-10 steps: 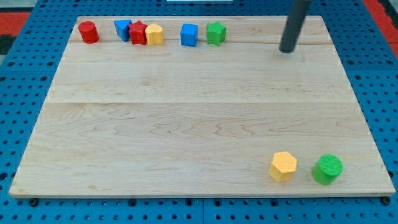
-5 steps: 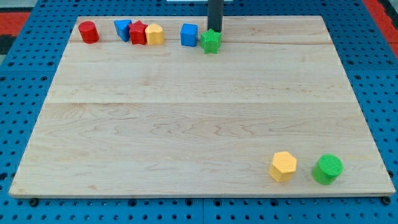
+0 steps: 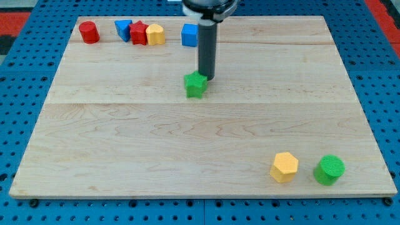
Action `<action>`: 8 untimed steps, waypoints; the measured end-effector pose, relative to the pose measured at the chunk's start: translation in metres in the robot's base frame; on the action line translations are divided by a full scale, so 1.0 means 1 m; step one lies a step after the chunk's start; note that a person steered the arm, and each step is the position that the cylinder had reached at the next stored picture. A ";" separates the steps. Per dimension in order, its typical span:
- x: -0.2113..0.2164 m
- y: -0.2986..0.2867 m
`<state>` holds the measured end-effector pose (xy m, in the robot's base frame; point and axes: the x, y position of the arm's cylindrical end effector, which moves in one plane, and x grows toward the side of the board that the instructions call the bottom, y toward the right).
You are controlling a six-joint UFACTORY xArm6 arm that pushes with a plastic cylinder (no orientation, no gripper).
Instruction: Put the green star to the left of the yellow hexagon
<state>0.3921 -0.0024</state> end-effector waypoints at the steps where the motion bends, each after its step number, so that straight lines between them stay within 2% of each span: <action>1: 0.033 -0.033; 3: 0.061 -0.123; 4: 0.071 -0.124; 6: 0.123 -0.105; 8: 0.167 -0.030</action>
<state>0.5591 -0.0326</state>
